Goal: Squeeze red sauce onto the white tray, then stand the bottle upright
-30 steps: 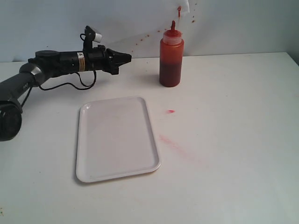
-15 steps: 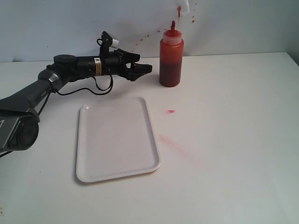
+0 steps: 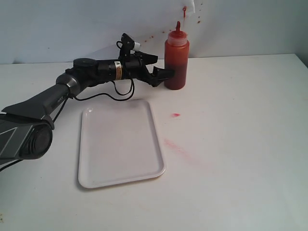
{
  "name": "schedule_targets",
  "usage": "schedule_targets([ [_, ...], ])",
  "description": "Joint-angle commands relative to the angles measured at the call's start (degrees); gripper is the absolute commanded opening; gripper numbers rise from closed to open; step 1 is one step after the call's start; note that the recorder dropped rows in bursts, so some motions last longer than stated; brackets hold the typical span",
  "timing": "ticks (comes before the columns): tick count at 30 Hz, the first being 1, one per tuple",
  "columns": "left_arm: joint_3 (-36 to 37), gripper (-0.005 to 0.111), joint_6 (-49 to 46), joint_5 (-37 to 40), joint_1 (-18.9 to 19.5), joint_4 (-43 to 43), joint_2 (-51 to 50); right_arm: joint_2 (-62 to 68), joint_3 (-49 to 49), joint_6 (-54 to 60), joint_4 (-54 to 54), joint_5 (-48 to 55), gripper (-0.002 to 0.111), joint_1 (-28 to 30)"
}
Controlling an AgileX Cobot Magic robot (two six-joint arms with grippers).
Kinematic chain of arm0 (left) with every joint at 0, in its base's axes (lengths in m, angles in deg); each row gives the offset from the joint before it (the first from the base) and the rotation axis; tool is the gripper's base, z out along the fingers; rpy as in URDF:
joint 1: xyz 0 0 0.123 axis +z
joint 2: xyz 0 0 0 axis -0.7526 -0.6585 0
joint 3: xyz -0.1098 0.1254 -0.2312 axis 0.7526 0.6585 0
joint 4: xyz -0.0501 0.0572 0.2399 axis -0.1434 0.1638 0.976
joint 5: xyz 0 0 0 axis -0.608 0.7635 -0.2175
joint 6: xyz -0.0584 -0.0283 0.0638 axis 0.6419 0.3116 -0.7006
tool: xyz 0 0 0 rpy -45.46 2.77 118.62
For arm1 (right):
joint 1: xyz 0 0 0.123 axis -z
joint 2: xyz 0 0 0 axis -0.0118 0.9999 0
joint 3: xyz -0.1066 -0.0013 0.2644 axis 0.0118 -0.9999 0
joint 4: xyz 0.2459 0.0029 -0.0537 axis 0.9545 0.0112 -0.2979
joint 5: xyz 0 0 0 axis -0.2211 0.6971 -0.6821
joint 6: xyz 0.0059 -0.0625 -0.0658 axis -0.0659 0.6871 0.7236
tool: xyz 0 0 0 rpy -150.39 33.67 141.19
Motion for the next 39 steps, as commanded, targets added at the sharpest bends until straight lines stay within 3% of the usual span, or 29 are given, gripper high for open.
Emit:
schedule_targets([
  [1, -0.5, 0.104, -1.5, 1.6, -1.0, -0.3, 0.2, -0.3, -0.2, -0.3, 0.1, -0.5, 0.000, -0.1],
  [15, -0.5, 0.104, -9.7, 0.5, -1.6, 4.8, 0.0, -0.3, -0.2, -0.3, 0.1, -0.5, 0.000, -0.1],
  [30, -0.5, 0.104, -7.1, 0.9, -0.8, 3.3, 0.5, -0.3, -0.2, -0.3, 0.1, -0.5, 0.000, -0.1],
  [39, -0.8, 0.104, 0.8, -18.5, 7.8, 0.3, 4.0, -0.3, -0.2, -0.3, 0.1, -0.5, 0.000, -0.1],
])
